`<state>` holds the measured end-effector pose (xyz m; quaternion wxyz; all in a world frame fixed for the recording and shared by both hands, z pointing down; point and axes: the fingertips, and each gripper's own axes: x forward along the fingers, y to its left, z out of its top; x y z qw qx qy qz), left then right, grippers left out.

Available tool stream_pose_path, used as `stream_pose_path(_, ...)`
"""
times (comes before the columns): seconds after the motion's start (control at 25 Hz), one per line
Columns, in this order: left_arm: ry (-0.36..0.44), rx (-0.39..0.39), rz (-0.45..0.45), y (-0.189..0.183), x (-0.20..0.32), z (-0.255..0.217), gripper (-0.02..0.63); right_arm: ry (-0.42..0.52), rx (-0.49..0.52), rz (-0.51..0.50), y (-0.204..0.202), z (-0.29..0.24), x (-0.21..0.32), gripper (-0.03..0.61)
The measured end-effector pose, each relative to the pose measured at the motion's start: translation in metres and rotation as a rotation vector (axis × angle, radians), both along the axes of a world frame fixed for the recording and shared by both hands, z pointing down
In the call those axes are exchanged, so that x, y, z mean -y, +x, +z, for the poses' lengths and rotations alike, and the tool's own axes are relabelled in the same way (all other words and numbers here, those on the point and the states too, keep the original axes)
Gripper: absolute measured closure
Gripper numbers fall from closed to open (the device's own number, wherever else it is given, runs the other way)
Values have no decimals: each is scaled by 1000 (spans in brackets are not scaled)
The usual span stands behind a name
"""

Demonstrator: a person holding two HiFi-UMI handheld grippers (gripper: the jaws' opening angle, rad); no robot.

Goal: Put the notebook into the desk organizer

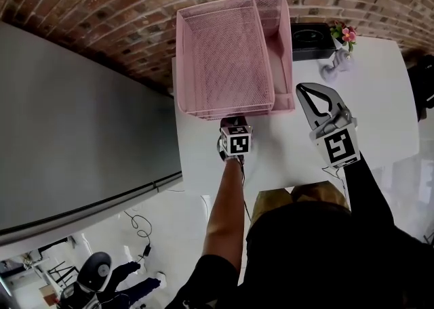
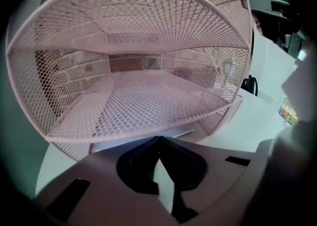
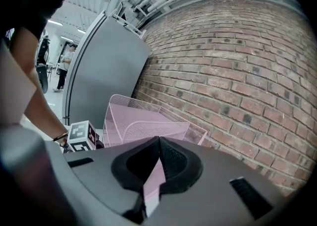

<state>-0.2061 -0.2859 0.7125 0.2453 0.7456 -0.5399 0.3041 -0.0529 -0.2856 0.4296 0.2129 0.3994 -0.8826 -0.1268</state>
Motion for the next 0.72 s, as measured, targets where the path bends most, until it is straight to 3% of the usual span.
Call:
stream_pose_path(0.48,9,9,-22,1,-39,-11,598,19,48,-6,3,-9,-24,557)
stream_pose_path(0.72,64,-1,-55,12,-57,-38,598,31,71,-38,9,-19,-31,557)
